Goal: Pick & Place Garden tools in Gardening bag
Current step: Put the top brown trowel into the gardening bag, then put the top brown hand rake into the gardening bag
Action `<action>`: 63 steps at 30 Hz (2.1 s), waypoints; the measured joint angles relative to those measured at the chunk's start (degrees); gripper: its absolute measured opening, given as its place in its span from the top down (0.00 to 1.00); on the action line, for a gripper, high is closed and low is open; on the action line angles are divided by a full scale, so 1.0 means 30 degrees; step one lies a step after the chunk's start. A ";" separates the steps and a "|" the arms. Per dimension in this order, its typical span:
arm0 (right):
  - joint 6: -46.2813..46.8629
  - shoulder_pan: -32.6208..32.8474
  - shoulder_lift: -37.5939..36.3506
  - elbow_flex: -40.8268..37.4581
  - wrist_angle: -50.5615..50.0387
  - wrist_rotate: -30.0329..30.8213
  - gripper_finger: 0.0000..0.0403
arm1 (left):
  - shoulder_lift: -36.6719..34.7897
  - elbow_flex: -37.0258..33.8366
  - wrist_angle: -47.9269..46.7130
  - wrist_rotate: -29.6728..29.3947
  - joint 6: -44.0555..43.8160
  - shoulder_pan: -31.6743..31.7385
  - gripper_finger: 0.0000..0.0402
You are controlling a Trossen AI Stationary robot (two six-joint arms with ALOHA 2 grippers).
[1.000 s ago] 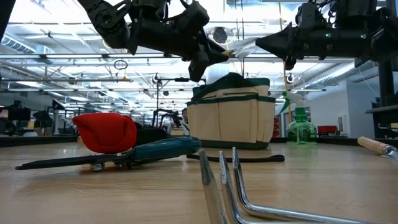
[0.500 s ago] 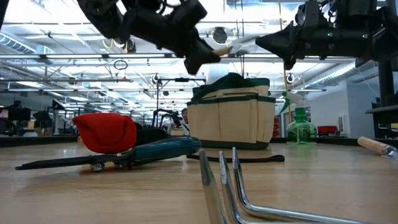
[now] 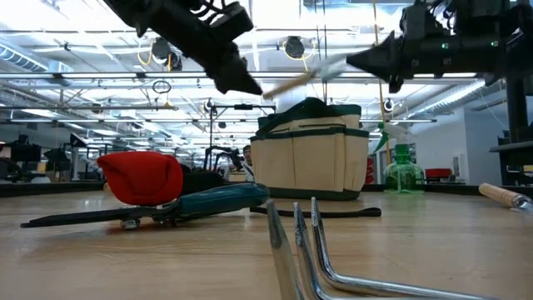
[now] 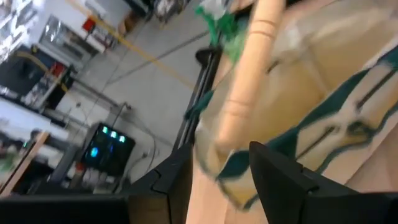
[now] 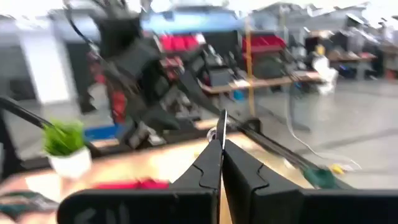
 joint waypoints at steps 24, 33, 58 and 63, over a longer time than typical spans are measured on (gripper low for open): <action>-0.1824 0.1505 -0.0071 0.1744 -0.4863 0.3126 1.00 | -0.0735 -0.0007 -0.3152 -0.2493 -0.3889 0.2422 0.59; -0.0049 0.1499 0.3346 0.6514 -1.1045 0.3351 1.00 | -0.0735 -0.0007 -0.3140 -0.2486 -0.4325 0.2553 0.59; 0.2350 0.1202 0.6258 0.7067 -1.2626 0.2470 0.94 | -0.0720 -0.0007 -0.3337 -0.2478 -0.4244 0.2553 0.59; 0.2297 0.1199 0.6278 0.7067 -1.2693 0.2463 0.89 | -0.0714 -0.0007 -0.3351 -0.2478 -0.4244 0.2553 0.59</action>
